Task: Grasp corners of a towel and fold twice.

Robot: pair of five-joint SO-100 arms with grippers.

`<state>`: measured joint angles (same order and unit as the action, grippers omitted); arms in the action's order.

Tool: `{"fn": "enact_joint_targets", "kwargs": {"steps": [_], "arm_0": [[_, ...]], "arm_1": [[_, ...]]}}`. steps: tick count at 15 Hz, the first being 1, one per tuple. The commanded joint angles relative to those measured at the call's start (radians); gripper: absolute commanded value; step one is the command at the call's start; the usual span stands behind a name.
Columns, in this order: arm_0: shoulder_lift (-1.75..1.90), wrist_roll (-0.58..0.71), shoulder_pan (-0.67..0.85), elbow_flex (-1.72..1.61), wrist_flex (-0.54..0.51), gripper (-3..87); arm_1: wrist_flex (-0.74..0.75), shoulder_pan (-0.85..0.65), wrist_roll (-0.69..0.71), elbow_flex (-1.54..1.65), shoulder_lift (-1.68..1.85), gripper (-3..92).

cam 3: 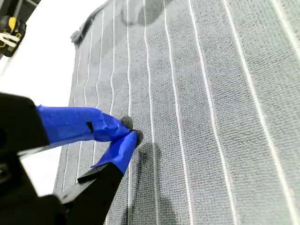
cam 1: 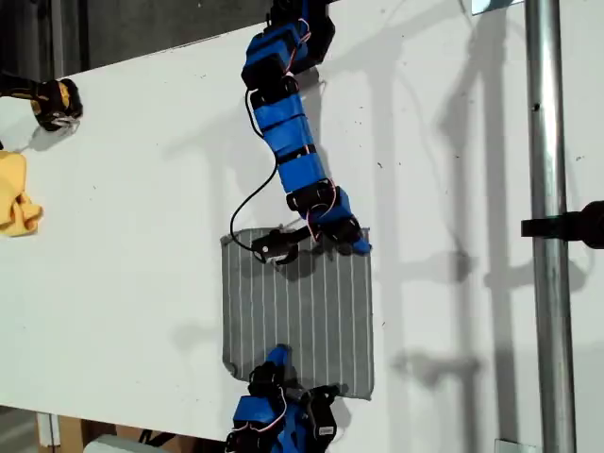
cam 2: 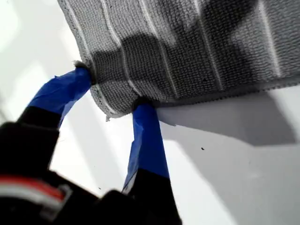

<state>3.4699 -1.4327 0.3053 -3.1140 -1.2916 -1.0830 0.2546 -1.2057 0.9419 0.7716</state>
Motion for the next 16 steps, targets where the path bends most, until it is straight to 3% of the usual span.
{"fn": "enact_joint_targets", "kwargs": {"steps": [1,7,10,16], "arm_0": [[0.005,-0.008,-0.002,-0.003,0.002,-1.3],[0.005,-0.008,0.0,-0.003,0.002,-1.4],[0.005,-0.006,0.0,-0.003,0.002,-1.4],[0.005,-0.005,0.002,-0.003,0.003,-1.4]], "arm_1": [[-0.034,0.015,-0.015,-0.023,-0.006,20.8],[-0.167,0.023,-0.061,-0.029,-0.003,12.7],[-0.176,0.028,-0.071,-0.031,0.003,2.2],[-0.201,0.025,-0.084,-0.023,0.028,-0.2]]}}
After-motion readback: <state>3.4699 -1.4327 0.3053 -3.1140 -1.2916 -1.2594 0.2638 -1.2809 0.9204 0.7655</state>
